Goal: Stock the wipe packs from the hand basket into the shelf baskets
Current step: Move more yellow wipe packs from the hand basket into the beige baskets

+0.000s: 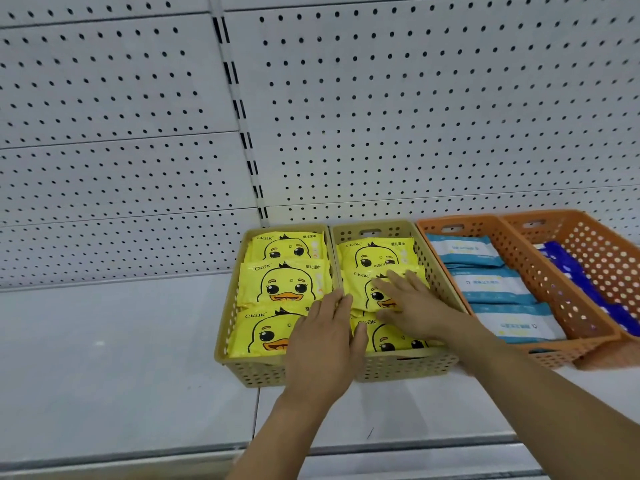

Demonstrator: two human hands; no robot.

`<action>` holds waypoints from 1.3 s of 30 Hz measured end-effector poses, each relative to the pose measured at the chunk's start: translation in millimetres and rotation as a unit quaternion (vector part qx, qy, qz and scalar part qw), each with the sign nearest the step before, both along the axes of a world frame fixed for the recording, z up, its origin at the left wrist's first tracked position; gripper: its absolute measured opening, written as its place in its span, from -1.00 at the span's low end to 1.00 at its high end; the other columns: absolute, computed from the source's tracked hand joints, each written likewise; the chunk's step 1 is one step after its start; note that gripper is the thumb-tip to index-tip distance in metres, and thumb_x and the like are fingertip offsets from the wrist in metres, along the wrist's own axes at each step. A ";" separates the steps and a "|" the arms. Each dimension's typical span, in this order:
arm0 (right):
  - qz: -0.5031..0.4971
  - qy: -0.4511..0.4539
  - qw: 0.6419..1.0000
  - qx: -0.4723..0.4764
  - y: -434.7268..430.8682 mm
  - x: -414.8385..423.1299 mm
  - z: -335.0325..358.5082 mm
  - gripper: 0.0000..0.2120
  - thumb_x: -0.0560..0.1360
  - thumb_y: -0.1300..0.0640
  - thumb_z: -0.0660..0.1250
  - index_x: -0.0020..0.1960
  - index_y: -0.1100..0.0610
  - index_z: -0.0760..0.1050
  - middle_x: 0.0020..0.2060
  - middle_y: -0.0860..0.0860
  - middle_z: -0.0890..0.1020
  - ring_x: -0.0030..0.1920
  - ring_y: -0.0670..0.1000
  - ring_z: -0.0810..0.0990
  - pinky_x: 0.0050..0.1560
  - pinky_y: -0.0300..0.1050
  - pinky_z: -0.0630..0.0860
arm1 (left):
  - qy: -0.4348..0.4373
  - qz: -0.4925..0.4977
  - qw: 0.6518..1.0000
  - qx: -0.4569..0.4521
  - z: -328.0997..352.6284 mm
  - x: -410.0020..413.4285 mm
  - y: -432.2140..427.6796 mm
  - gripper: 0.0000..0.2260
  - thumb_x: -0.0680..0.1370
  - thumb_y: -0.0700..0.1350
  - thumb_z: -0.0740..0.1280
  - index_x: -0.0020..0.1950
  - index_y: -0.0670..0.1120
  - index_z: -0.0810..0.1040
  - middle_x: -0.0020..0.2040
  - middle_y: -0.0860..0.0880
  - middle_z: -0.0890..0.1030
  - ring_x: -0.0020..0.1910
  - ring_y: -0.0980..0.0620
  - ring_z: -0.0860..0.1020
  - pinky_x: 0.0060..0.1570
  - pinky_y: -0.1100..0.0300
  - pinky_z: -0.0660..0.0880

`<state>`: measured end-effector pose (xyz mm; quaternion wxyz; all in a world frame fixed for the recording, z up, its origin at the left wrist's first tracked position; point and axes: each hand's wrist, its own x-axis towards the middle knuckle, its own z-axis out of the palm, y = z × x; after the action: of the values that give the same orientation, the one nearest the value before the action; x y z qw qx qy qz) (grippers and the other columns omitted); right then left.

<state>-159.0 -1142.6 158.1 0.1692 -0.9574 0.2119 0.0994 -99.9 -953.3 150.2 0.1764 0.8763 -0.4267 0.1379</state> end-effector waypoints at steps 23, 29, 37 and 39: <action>0.045 0.112 0.993 -0.003 -1.9 16.5 -6.7 -0.27 0.49 -0.40 0.03 0.50 -0.28 -0.30 0.50 -0.10 -0.36 0.49 0.05 -0.42 0.44 0.31 -0.26 | -0.010 0.002 0.999 0.047 -0.2 -1.6 0.3 -0.57 0.59 0.12 0.06 0.23 -0.03 0.59 0.28 -0.04 0.56 0.18 -0.03 0.57 -0.03 0.03 0.56; 0.031 0.107 0.993 -0.033 8.5 16.1 -10.1 -0.28 0.52 -0.35 0.02 0.50 -0.25 -0.32 0.51 -0.09 -0.37 0.50 0.06 -0.40 0.44 0.34 -0.23 | -0.006 -0.011 0.998 0.057 1.2 -5.1 -1.2 -0.62 0.57 0.09 0.13 0.17 -0.05 0.61 0.26 -0.08 0.55 0.13 -0.06 0.57 -0.04 0.01 0.56; -0.063 0.057 0.995 0.058 48.1 -12.5 32.2 -0.39 0.58 -0.15 0.17 0.55 -0.05 0.05 0.55 0.03 0.09 0.52 0.13 0.11 0.48 0.08 0.13 | 0.045 -0.060 0.995 0.070 10.5 -6.8 10.9 -0.44 0.58 0.15 -0.08 0.38 -0.12 0.44 0.41 -0.13 0.42 0.27 -0.13 0.49 0.13 -0.06 0.47; -0.098 -0.031 0.994 0.041 70.0 -33.0 32.3 -0.50 0.60 -0.12 0.12 0.51 -0.04 0.20 0.49 -0.01 0.28 0.45 0.06 0.28 0.43 0.05 0.22 | 0.094 -0.082 0.986 0.110 12.1 -2.6 16.7 -0.44 0.63 0.18 -0.10 0.53 -0.08 0.21 0.56 -0.09 0.18 0.47 -0.10 0.27 0.40 -0.08 0.23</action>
<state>-191.9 -1072.6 190.4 0.2235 -0.9270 0.2948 0.0617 -102.4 -936.6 162.3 0.1285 0.8613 -0.4915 -0.0079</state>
